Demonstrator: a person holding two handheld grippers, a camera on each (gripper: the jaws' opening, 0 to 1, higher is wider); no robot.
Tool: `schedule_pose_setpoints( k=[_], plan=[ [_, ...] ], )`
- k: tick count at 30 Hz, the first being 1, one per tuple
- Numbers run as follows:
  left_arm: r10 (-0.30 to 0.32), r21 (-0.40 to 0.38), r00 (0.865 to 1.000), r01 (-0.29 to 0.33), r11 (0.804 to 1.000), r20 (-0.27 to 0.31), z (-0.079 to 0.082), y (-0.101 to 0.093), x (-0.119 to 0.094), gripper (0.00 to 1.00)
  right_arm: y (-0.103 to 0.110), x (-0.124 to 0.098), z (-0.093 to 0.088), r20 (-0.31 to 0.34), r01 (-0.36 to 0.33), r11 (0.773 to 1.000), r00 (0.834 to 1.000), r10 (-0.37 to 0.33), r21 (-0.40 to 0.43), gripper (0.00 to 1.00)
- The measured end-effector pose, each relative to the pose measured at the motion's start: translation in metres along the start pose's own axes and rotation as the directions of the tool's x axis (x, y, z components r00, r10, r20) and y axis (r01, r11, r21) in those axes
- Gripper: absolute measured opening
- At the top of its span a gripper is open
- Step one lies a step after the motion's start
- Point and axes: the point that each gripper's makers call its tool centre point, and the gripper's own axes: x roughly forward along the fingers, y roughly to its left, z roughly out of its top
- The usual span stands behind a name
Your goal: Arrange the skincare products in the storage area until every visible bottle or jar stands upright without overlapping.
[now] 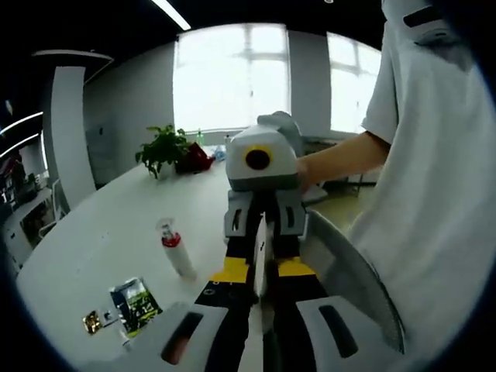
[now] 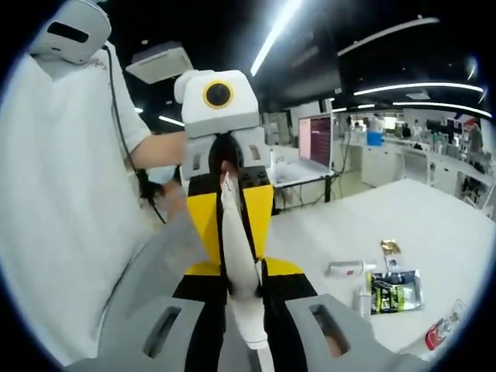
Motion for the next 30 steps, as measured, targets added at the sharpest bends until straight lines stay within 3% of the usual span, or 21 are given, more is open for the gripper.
schedule_pose_setpoints(
  k=[7, 20, 30],
  plan=[
    [-0.027, 0.016, 1.000, 0.027, 1.000, 0.011, 0.002, 0.007, 0.018, 0.13, -0.013, -0.015, -0.011, -0.028, 0.076, 0.997, 0.997, -0.076, 0.023, 0.18],
    [-0.075, 0.041, 0.996, 0.077, 0.996, -0.039, -0.013, 0.016, 0.048, 0.13, -0.034, -0.030, -0.038, -0.062, 0.221, 0.971, 0.974, -0.216, 0.096, 0.25],
    [-0.054, 0.006, 0.998, 0.054, 0.999, -0.033, -0.023, 0.035, 0.061, 0.13, -0.051, -0.034, -0.058, -0.086, 0.290, 0.941, 0.956, -0.279, 0.175, 0.36]
  ],
)
